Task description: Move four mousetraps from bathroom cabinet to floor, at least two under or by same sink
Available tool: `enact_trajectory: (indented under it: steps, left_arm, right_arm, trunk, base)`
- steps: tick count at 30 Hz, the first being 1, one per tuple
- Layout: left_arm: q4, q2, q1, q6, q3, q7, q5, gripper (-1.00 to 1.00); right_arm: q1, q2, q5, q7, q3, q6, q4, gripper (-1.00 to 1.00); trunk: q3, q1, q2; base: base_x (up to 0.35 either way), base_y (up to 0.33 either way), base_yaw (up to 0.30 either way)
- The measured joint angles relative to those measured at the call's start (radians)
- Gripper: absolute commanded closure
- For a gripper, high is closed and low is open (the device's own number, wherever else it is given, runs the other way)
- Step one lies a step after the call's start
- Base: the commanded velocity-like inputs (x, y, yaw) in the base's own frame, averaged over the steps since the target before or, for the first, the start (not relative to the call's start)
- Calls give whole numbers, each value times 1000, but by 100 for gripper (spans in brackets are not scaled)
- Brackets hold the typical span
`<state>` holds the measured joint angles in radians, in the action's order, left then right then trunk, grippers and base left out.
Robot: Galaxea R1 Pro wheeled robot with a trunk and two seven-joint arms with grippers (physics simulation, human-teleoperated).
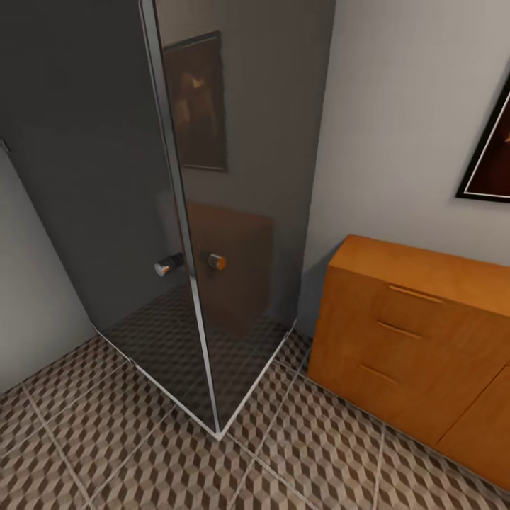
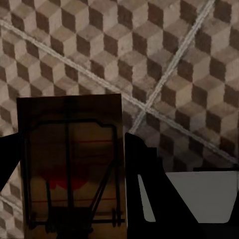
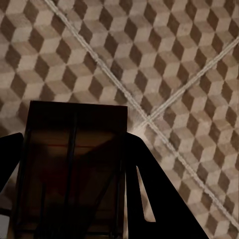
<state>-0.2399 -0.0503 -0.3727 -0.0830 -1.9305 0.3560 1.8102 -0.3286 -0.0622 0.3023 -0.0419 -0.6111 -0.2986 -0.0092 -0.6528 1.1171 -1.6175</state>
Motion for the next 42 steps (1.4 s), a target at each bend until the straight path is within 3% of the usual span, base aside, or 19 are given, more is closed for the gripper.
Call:
enact_trajectory:
  steps: [6, 14, 42]
  left_arm:
    - [-10, 11, 0, 7, 0, -3, 2, 100]
    - [-5, -1, 0, 8, 0, -2, 4, 100]
    - [-6, 5, 2, 1, 0, -4, 6, 100]
  right_arm:
    - [2, 0, -2, 0, 0, -1, -1, 100]
    - [2, 0, -5, 0, 0, -1, -2, 100]
    - [2, 0, -5, 1, 0, 0, -1, 100]
  trunk:
    - [0, 0, 0]
    - [0, 0, 0]
    - [0, 0, 0]
  base:
    - [0, 0, 287]
    - [0, 0, 287]
    - [0, 0, 287]
